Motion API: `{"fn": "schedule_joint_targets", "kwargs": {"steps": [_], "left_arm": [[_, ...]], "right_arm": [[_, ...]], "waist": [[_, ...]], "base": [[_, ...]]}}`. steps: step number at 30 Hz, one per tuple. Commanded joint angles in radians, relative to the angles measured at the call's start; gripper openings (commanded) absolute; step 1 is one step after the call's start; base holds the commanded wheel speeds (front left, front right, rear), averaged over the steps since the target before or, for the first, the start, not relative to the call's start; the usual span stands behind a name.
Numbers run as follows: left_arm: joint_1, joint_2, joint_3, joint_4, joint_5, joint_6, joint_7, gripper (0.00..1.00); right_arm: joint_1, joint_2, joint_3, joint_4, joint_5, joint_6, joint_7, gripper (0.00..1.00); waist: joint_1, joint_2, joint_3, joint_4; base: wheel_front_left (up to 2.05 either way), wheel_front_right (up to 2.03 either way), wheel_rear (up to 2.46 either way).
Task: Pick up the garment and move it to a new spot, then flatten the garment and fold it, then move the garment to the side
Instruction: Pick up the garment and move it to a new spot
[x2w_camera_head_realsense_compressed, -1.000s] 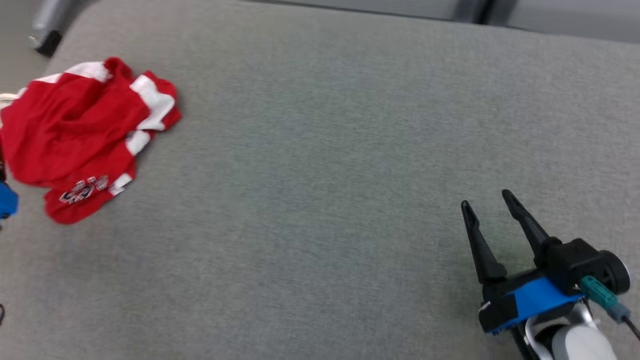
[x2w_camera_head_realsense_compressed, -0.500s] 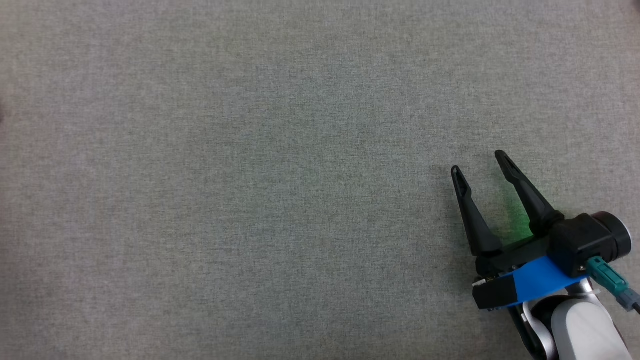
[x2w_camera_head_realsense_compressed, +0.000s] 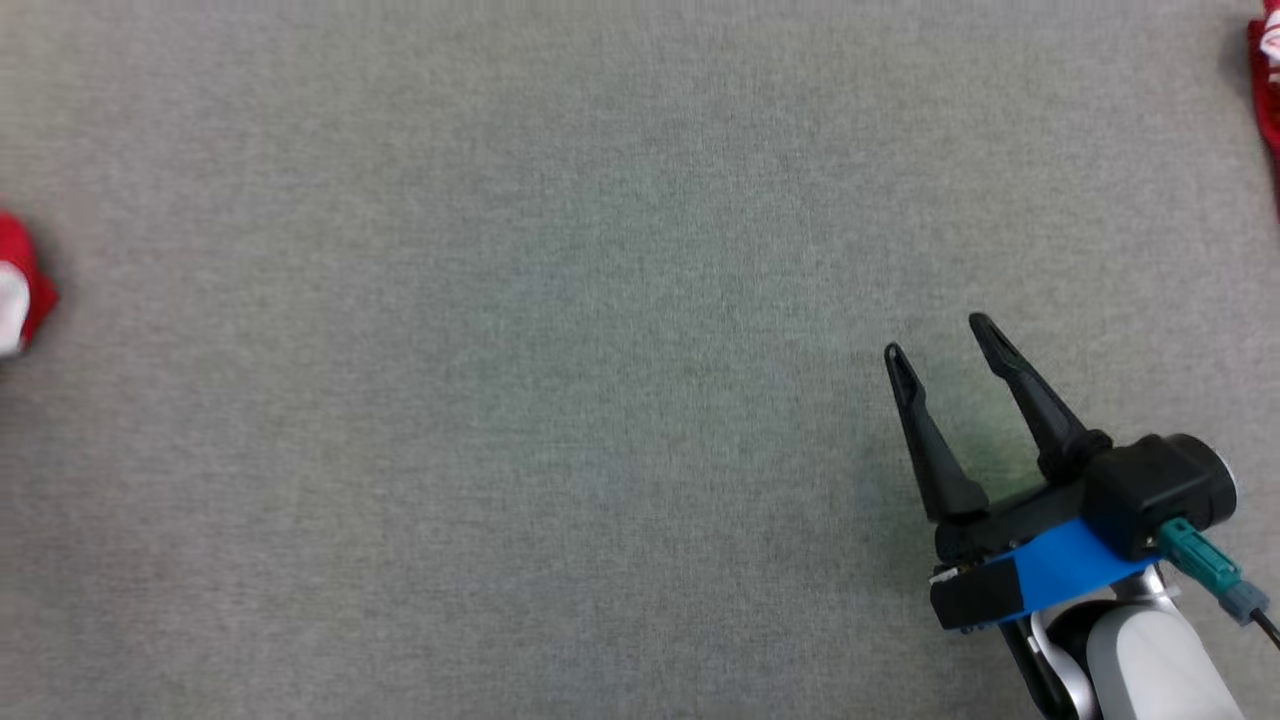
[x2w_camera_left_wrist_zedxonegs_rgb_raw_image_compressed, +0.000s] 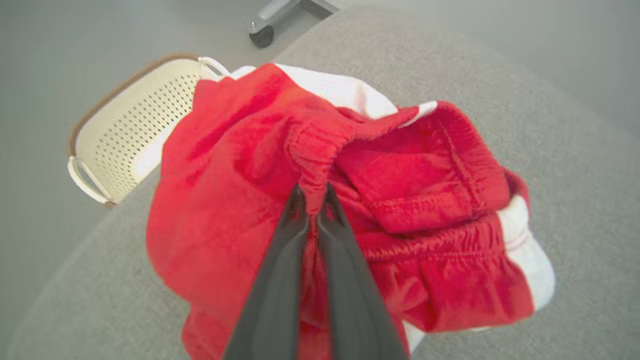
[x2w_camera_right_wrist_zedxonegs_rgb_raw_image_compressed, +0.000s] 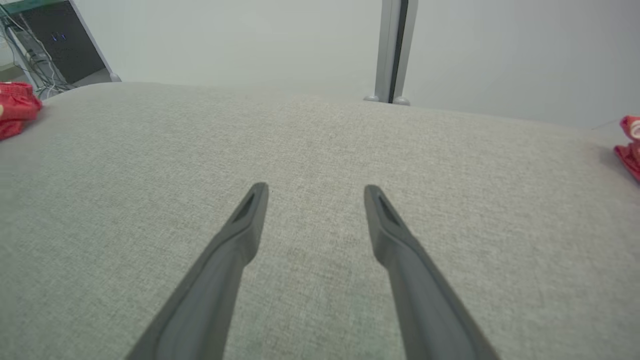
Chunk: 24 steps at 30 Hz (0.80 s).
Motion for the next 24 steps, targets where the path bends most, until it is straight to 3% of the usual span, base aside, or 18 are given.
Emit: {"fn": "schedule_joint_targets", "kwargs": {"steps": [1,7,12,18,24], "left_arm": [[-0.009,0.019,-0.009,-0.008,0.021,-0.008,-0.016,0.0],[-0.093,0.068,-0.108,-0.048,0.1,-0.123,-0.126,0.0],[-0.209,0.039,-0.218,-0.105,0.131,-0.221,-0.173,0.0],[-0.311,-0.075,-0.36,-0.229,0.133,-0.284,-0.165,0.0],[-0.316,-0.183,-0.456,-0.341,0.115,-0.329,-0.216,0.0]], "right_arm": [[0.007,0.0,-0.002,0.003,0.005,0.0,-0.007,1.0],[0.022,0.018,0.0,0.039,0.024,0.0,-0.011,1.0],[0.042,0.029,-0.001,0.067,0.039,0.0,-0.022,1.0],[0.08,0.046,-0.015,0.09,0.052,0.0,-0.032,1.0],[0.112,0.052,-0.029,0.083,0.051,0.0,-0.026,1.0]], "waist": [[0.0001,-0.0001,-0.02,-0.008],[0.0001,-0.0001,-0.133,0.0],[0.0001,-0.0001,-0.235,-0.012],[0.0001,-0.0001,-0.34,-0.055],[0.0001,-0.0001,-0.397,-0.131]], "base": [[0.0,0.0,0.0],[0.0,0.0,0.0],[0.0,0.0,0.0],[0.0,0.0,0.0],[0.0,0.0,0.0]]}}
